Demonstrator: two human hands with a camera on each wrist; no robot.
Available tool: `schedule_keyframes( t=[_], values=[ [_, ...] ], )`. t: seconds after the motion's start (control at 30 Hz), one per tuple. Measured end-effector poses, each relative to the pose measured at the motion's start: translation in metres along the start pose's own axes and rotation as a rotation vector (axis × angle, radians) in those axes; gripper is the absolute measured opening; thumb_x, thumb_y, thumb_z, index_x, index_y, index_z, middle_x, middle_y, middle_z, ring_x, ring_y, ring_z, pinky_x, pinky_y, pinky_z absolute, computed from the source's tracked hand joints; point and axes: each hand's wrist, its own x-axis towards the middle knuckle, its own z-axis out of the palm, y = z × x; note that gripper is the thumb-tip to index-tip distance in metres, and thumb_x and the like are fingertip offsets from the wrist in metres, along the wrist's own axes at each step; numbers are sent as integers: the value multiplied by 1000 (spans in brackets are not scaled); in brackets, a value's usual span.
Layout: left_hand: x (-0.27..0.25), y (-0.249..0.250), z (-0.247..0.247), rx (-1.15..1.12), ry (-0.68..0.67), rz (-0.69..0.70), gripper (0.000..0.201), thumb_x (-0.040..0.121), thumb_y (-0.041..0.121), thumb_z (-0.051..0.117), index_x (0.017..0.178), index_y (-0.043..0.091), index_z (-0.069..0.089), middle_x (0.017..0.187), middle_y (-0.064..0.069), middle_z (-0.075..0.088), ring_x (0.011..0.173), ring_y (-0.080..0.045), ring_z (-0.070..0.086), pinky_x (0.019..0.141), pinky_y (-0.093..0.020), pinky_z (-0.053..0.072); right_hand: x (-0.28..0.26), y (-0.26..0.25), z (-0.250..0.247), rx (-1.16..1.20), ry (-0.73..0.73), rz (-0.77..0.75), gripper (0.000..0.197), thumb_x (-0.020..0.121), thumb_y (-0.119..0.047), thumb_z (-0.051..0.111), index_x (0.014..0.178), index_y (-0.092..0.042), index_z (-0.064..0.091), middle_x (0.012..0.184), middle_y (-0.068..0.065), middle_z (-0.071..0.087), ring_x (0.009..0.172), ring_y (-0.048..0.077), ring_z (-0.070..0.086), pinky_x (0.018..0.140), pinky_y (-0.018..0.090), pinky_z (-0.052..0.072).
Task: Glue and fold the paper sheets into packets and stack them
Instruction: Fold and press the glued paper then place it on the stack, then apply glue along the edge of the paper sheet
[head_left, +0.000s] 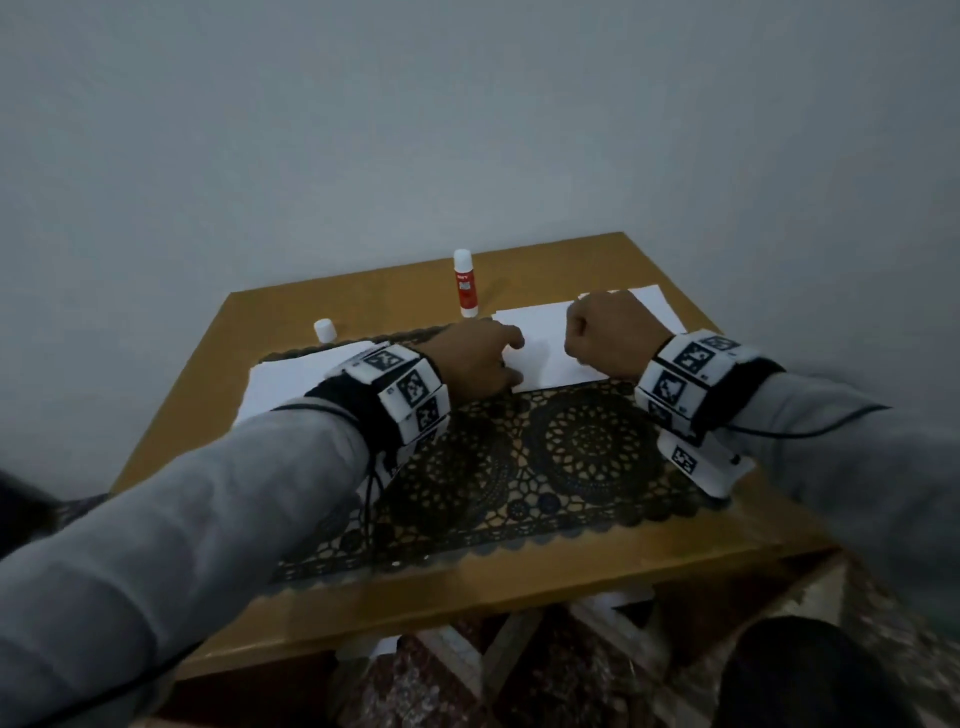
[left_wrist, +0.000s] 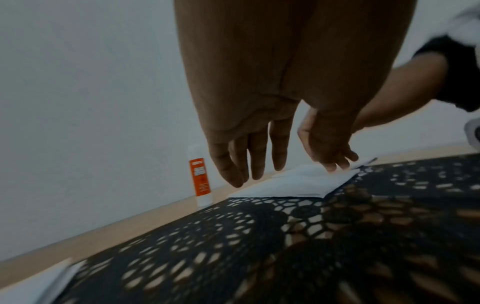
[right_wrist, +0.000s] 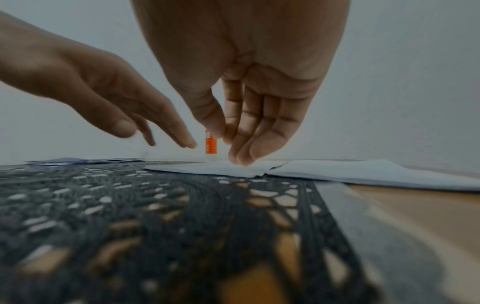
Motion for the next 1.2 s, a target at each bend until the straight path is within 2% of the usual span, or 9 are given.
schedule_keyframes(
  t=[0.17,0.33,0.5,0.6,0.7,0.77,0.9,1.07,1.2],
  values=[
    [33,20,10,83,-45,68,60,88,45,61,139,19,44,142,-4,48,127,-24,45,106,-34,36,4,11,-1,70,78,79,20,81,-12,56,61,-10,55,79,11,67,73,28,64,72,44,57],
    [37,20,11,75,-2,129,42,85,38,66,123,23,60,126,-4,60,114,-24,54,98,-37,44,6,11,0,89,92,106,17,83,-15,59,68,-7,59,84,12,67,79,27,64,74,42,57],
    [32,20,8,36,108,218,22,92,17,55,107,12,70,111,-3,69,102,-21,61,86,-25,42,8,12,-1,88,119,141,27,78,-8,53,54,-11,40,68,11,55,68,29,58,55,30,42],
    [30,21,7,64,140,201,22,90,12,54,103,7,71,106,-6,70,97,-22,63,81,-23,42,8,12,-1,104,136,153,29,77,-6,53,52,-10,38,62,9,52,71,31,62,57,30,44],
    [27,24,6,85,146,187,19,88,12,56,99,7,71,103,-7,70,94,-23,63,82,-30,49,10,15,-2,124,148,157,24,78,-7,54,56,-8,46,75,14,64,79,31,66,63,32,50],
    [22,23,3,96,137,171,17,86,11,57,97,8,70,101,-8,69,92,-23,62,81,-32,50,11,17,-3,129,157,171,22,79,-9,55,59,-8,48,76,15,63,72,30,62,62,30,47],
    [2,12,0,109,169,150,11,83,8,58,92,11,64,95,-7,67,88,-25,60,75,-33,49,12,20,-4,155,176,180,35,83,-13,57,52,-13,40,56,6,46,52,22,44,61,29,45],
    [-41,-19,2,77,184,146,17,75,-1,58,80,15,57,89,-2,59,85,-21,53,73,-33,46,8,18,-7,142,157,164,36,83,-11,57,50,-16,44,59,5,53,48,17,45,58,26,44],
    [-79,-39,-3,157,78,128,26,73,-8,52,84,15,57,90,9,47,87,-9,40,72,-10,37,4,9,-7,115,120,142,35,82,-7,58,50,-16,47,65,8,61,67,26,64,70,35,57]
  ],
)
